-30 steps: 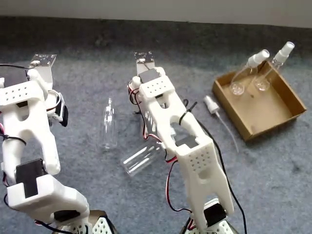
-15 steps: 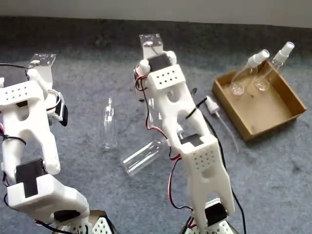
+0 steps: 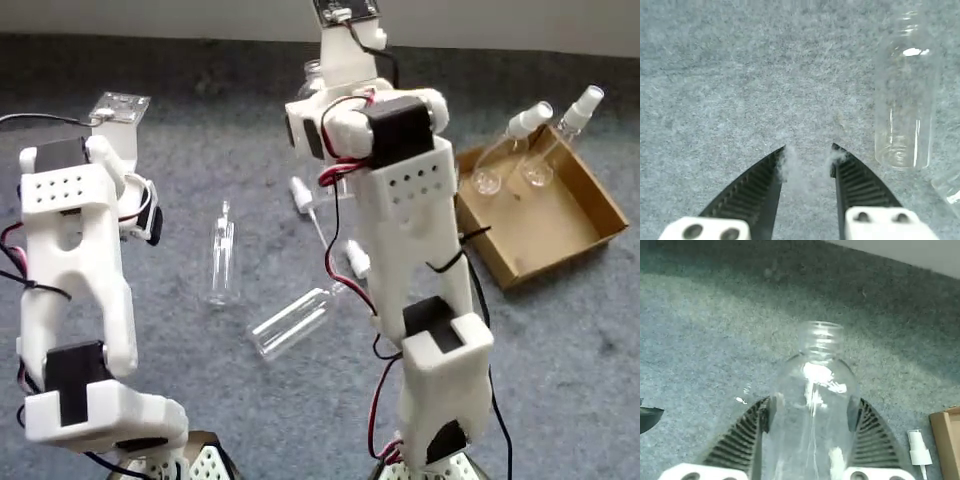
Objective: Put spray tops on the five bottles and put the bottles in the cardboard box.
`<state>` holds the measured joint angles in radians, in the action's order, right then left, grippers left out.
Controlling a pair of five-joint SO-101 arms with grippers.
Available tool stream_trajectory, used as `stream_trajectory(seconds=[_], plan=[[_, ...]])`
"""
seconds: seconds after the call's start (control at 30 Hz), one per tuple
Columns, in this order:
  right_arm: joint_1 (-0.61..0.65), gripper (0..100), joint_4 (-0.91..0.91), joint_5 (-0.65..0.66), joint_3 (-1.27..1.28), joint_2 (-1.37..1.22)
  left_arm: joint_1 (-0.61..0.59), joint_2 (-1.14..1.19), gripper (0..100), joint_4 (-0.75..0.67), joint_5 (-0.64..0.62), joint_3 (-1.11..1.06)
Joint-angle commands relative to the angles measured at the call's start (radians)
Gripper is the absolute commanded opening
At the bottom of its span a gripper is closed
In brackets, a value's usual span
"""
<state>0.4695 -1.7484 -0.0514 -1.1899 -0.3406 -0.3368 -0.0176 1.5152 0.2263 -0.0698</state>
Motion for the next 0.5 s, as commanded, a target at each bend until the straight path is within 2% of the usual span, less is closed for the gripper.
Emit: stream_trajectory(seconds=[0.0,0.23,0.47], plan=[[-0.018,10.2,-0.021,0.015,0.079,0.180,0.053,-0.154,11,0.005,0.002,0.042],[-0.018,10.2,-0.018,0.017,0.364,0.478,0.194,-0.214,11,0.005,-0.012,0.051],[-0.018,10.2,-0.012,0.017,0.615,0.740,0.349,-0.214,11,-0.003,-0.229,0.053]])
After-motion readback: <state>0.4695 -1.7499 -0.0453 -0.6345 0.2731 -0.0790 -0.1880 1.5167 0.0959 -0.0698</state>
